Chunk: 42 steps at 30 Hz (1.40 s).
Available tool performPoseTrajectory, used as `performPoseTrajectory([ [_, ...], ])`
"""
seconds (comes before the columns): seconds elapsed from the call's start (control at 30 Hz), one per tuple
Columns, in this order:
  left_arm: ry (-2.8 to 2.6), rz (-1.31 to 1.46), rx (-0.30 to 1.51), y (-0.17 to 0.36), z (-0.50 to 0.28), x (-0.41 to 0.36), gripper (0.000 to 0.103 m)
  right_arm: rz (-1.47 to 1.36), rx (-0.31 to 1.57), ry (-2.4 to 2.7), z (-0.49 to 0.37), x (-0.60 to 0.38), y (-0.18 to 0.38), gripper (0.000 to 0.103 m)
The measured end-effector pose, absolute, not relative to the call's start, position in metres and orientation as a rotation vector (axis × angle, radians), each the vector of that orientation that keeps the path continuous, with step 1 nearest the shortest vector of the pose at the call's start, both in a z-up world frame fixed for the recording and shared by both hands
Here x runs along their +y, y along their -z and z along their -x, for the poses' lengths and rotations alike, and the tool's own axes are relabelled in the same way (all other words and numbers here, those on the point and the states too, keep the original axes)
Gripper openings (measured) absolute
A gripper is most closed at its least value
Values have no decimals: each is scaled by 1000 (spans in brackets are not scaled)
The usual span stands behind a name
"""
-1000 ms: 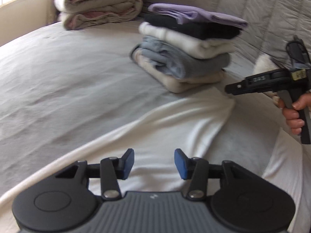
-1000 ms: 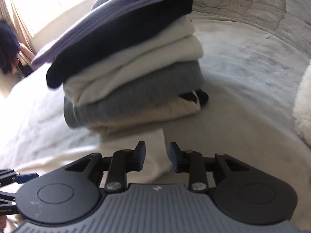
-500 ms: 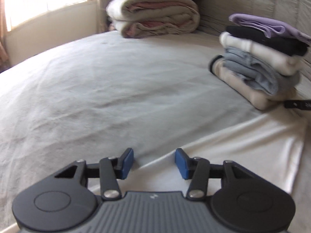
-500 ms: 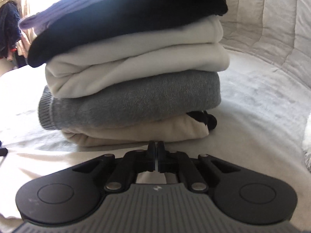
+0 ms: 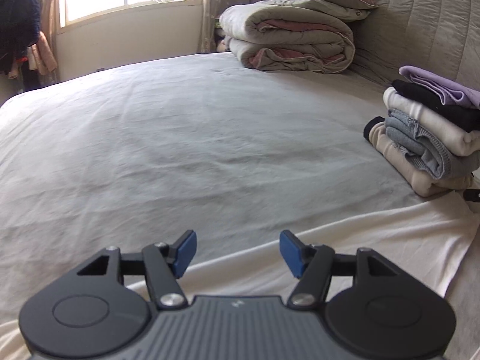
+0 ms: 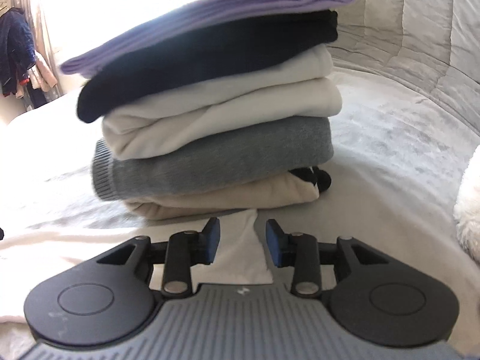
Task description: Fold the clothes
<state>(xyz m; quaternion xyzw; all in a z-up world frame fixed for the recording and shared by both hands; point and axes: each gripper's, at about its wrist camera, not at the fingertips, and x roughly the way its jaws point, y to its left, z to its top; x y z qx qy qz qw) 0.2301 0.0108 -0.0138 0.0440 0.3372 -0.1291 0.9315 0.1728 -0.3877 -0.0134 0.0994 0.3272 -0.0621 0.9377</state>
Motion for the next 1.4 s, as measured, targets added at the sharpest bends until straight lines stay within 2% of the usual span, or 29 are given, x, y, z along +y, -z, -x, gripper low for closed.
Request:
performPoseTrajectory([
  [0.23, 175, -75, 731, 12, -184, 68, 65, -202, 696, 75, -154, -364, 6, 39],
  [0.53, -11, -65, 775, 36, -146, 143, 67, -201, 732, 8, -129, -333, -5, 39],
  [0.77, -108, 10, 768, 1, -119, 171, 67, -166, 730, -36, -119, -305, -19, 40],
  [0.97, -97, 219, 763, -13, -81, 199, 67, -121, 728, -85, -114, -274, -28, 49],
  [1.2, -83, 414, 815, -5, -65, 232, 67, -70, 741, -166, -118, -220, -31, 51],
  [1.4, -52, 462, 815, -2, -62, 240, 65, -77, 771, -252, -140, -163, -24, 53],
])
